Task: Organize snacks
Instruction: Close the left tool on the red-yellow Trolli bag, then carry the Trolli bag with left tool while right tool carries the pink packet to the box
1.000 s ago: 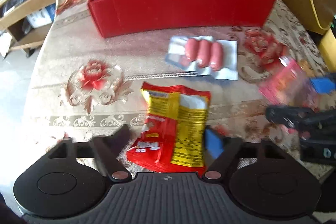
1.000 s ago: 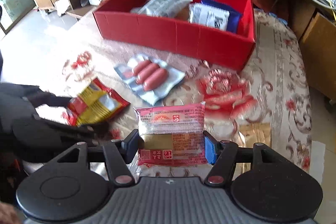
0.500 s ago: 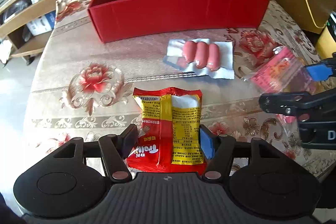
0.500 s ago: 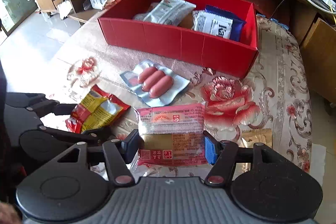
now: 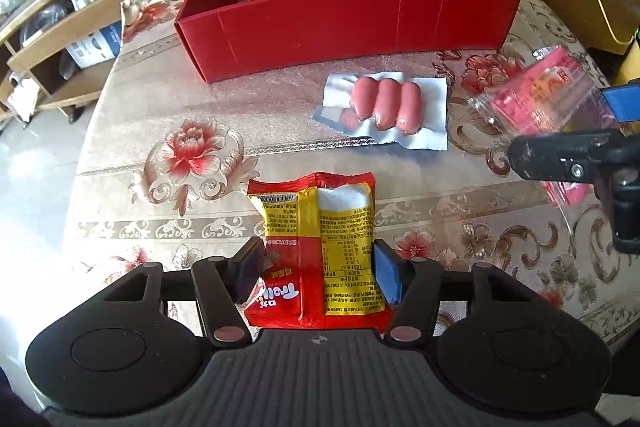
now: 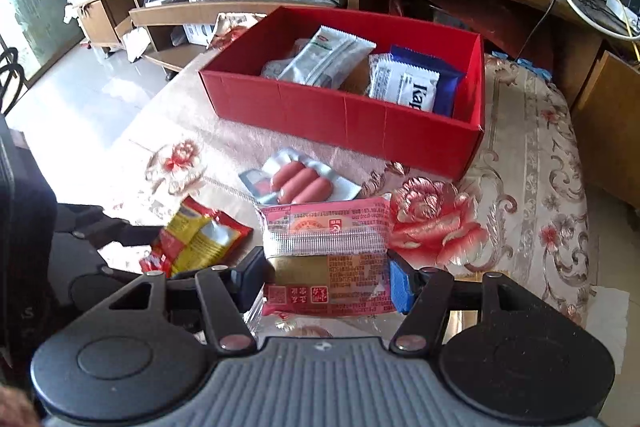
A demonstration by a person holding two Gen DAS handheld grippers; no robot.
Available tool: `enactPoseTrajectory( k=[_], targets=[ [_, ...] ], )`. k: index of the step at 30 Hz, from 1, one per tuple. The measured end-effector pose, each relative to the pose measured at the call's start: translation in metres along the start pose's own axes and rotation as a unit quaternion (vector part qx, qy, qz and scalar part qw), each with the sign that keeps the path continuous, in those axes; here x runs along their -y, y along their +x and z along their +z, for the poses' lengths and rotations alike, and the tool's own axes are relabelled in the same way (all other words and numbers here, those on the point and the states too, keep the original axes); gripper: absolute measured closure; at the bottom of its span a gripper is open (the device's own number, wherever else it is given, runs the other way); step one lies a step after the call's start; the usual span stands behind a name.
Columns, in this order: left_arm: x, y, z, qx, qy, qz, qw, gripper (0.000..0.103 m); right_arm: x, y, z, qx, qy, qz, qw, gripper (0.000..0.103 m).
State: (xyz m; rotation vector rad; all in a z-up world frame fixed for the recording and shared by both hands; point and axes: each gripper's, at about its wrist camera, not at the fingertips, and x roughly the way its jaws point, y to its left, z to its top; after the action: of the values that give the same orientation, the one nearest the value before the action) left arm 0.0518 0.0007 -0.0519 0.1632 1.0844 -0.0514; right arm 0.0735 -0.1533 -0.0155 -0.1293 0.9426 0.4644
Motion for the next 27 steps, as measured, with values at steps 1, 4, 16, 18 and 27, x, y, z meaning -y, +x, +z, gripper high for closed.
enactPoseTrajectory(
  k=[1, 4, 16, 18, 27],
  targets=[
    [0.0, 0.0, 0.001, 0.0, 0.0, -0.006, 1.0, 0.04, -0.001, 0.002, 0.001, -0.001, -0.002, 0.001, 1.0, 0.042],
    [-0.002, 0.002, 0.002, 0.008, -0.001, -0.018, 0.9998, 0.041, -0.002, 0.009, 0.001, -0.008, -0.007, -0.004, 1.0, 0.042],
    [-0.022, 0.004, 0.012, 0.017, -0.053, -0.089, 0.9944, 0.041, 0.015, 0.022, 0.003, -0.024, 0.022, -0.011, 0.999, 0.042],
    [-0.023, 0.0, 0.015, 0.024, -0.054, -0.095, 0.9937, 0.041, 0.016, 0.021, 0.006, -0.02, 0.024, -0.01, 0.999, 0.042],
    [-0.019, -0.018, 0.038, 0.071, -0.041, -0.104, 0.9912, 0.041, 0.027, 0.017, 0.026, 0.007, 0.042, -0.019, 0.999, 0.042]
  ],
)
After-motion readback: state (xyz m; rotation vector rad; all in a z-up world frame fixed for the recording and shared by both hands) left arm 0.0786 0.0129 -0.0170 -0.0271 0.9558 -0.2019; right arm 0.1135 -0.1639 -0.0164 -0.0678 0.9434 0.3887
